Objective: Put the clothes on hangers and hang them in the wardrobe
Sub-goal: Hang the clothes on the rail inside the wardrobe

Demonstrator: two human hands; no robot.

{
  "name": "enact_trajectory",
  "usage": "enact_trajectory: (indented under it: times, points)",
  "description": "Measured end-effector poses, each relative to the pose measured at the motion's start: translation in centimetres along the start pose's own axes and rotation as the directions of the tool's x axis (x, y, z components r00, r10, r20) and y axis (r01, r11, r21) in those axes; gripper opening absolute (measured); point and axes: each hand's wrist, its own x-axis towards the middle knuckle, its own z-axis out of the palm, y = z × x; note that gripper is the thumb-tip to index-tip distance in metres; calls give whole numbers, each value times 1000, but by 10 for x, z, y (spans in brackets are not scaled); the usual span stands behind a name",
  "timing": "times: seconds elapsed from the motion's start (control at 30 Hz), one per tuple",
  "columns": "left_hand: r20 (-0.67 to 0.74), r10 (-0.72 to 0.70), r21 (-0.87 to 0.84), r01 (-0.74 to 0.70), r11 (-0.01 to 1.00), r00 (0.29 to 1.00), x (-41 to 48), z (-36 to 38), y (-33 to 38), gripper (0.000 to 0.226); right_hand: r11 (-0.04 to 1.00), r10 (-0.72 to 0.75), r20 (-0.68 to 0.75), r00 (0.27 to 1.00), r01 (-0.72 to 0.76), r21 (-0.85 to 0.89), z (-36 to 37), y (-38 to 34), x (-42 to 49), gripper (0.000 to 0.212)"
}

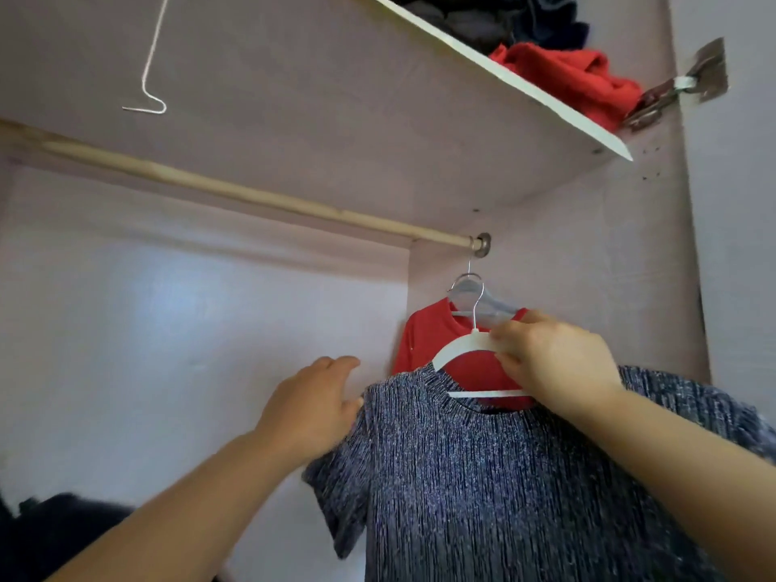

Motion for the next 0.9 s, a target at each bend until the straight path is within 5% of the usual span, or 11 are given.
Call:
enact_trajectory:
  times: [0.67, 0.9]
  points:
    - [-147, 0, 231, 34, 972, 989, 100, 19, -41, 52, 988, 147, -73, 986, -144, 53, 71, 17, 180, 35]
    - [-116, -18, 223, 44, 974, 993, 94, 38, -49, 52, 991, 120, -37, 992, -117, 71, 102, 0, 173, 20]
